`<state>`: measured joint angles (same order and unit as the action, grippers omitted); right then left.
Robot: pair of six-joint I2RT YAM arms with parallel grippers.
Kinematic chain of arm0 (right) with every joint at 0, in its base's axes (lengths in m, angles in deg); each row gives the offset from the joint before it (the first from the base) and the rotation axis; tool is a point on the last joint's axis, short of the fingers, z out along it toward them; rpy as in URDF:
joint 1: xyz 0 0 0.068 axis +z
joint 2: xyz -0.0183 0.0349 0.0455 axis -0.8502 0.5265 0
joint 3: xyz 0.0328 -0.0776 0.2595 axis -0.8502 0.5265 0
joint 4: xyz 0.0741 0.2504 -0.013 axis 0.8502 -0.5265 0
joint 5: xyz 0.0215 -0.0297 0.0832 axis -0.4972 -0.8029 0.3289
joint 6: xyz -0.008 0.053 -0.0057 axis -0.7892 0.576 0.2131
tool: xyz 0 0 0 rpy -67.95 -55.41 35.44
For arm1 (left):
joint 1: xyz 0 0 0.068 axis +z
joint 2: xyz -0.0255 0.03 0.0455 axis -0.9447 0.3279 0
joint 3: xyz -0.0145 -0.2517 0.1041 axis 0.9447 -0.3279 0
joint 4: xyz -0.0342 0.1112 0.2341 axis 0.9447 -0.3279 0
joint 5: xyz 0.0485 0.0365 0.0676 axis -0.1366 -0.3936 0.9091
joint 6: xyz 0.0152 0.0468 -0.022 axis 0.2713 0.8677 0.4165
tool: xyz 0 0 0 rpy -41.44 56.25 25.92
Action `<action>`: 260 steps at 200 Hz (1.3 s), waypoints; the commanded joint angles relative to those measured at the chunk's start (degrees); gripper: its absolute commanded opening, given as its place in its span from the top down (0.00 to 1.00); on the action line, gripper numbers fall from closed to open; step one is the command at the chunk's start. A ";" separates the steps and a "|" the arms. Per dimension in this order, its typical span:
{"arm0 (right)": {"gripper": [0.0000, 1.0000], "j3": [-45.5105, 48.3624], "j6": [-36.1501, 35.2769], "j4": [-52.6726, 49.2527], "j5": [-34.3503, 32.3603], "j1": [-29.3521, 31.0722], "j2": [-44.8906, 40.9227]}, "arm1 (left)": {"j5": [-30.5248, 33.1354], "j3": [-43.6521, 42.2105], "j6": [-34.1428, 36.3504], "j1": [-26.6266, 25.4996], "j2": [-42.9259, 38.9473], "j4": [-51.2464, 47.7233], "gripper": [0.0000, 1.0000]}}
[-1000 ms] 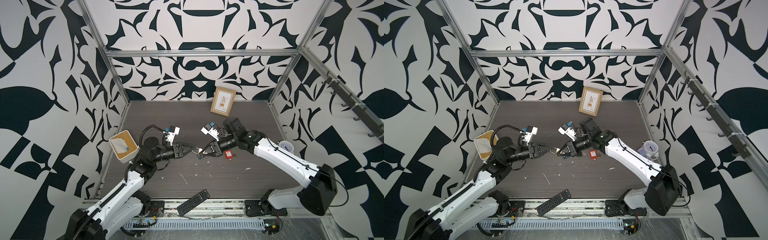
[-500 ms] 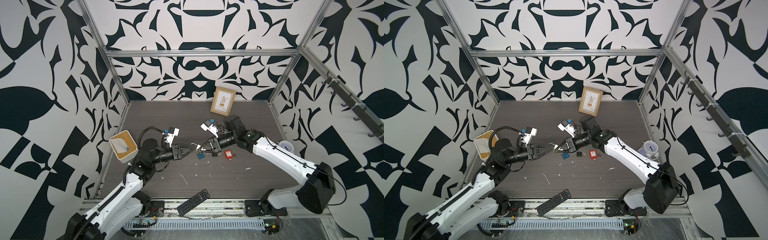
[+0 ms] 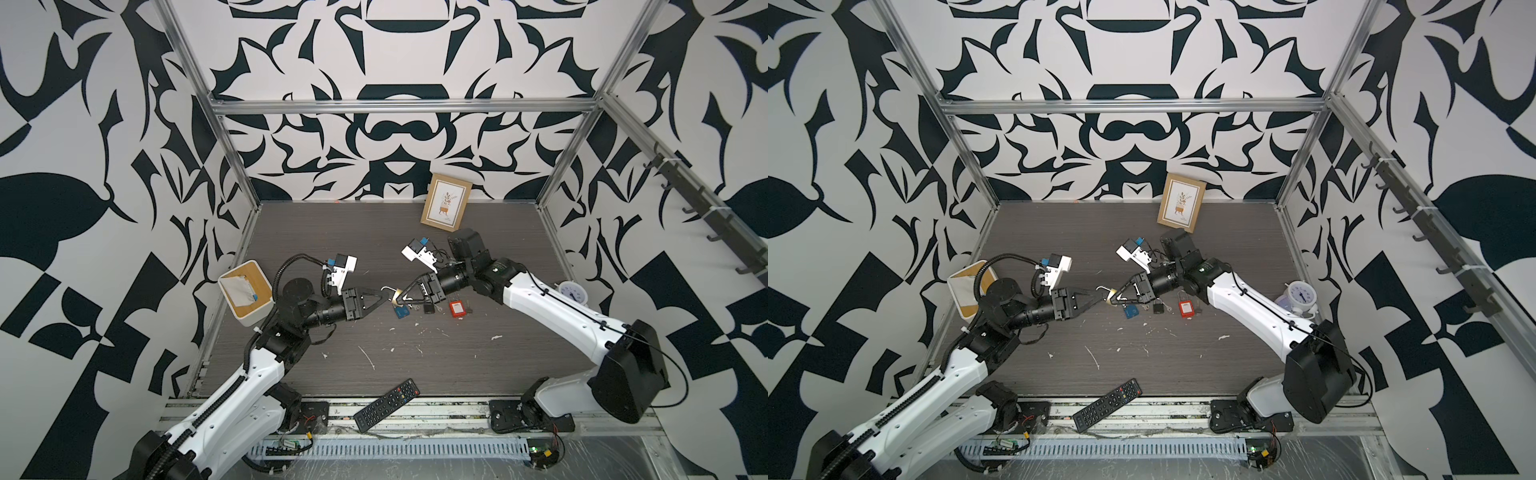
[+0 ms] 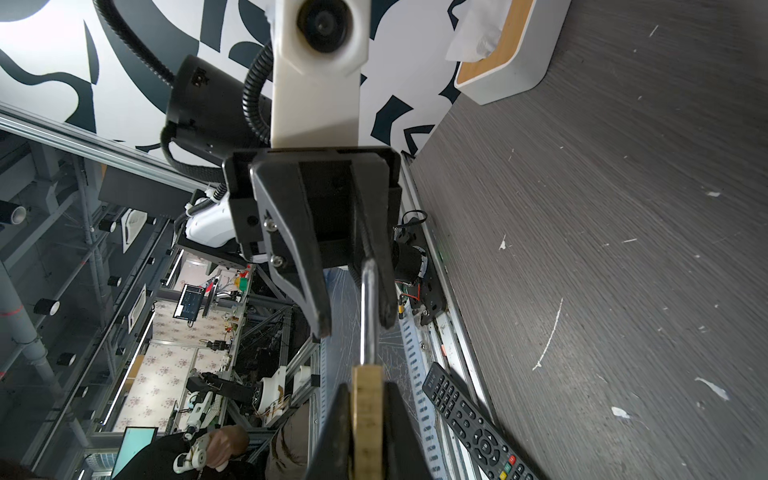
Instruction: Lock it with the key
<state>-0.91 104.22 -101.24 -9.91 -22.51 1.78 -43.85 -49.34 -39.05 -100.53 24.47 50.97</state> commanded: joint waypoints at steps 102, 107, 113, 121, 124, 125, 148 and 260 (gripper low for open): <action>1.00 0.47 -1.22 1.16 2.23 0.05 -2.85 | 1.44 0.18 -0.08 -0.17 -1.12 -0.12 0.84; 1.00 0.47 -1.20 1.17 2.11 -0.04 -2.91 | 1.53 0.18 -0.01 -0.19 -1.20 -0.31 0.85; 1.00 0.47 -1.21 1.01 2.10 0.04 -2.98 | 1.54 0.18 0.05 -0.17 -1.16 -0.44 0.85; 1.00 0.38 -1.26 1.01 2.21 -0.04 -2.83 | 1.63 0.18 0.08 -0.15 -1.21 -0.43 0.86; 1.00 0.38 -1.27 1.00 2.17 -0.04 -2.80 | 1.64 0.16 0.06 -0.17 -1.21 -0.38 0.86; 1.00 0.38 -1.24 0.99 2.10 0.00 -2.82 | 1.64 0.17 0.05 -0.19 -1.21 -0.37 0.86; 1.00 0.32 -1.13 1.08 2.17 -0.01 -2.78 | 1.53 0.09 0.33 -0.19 -1.21 -0.40 0.90; 1.00 2.96 11.22 17.16 3.85 0.01 -2.83 | 1.08 -0.26 2.82 -0.21 -1.70 -1.85 1.00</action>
<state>2.39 110.51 -92.76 -7.03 -22.59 1.54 -42.02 -49.34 -38.07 -100.46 23.42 49.85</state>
